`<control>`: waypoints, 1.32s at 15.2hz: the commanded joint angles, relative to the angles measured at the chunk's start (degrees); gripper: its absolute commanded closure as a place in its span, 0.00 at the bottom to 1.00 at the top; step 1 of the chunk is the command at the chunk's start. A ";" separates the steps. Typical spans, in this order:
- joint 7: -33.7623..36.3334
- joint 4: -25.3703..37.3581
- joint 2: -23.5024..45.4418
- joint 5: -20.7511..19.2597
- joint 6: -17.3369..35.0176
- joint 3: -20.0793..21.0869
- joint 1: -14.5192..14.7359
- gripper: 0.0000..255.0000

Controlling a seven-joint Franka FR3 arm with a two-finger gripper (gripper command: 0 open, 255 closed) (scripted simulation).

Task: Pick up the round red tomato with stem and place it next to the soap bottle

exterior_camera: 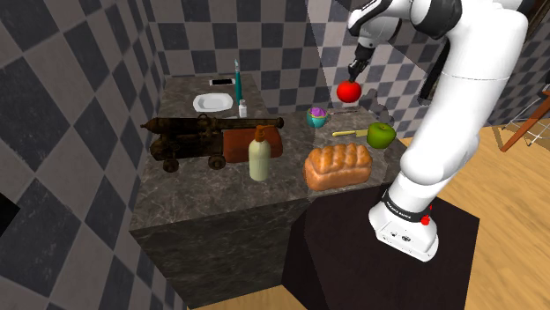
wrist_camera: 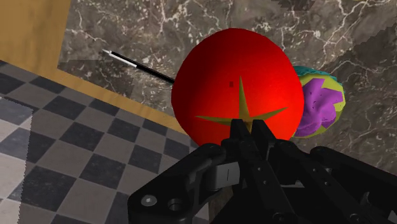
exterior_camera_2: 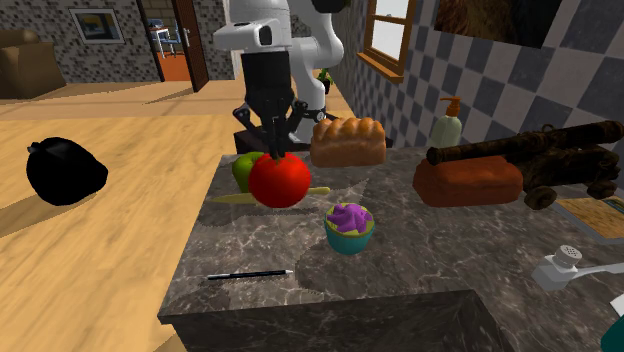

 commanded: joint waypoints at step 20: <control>3.46 12.12 -3.86 -3.93 -14.99 -0.87 0.42 1.00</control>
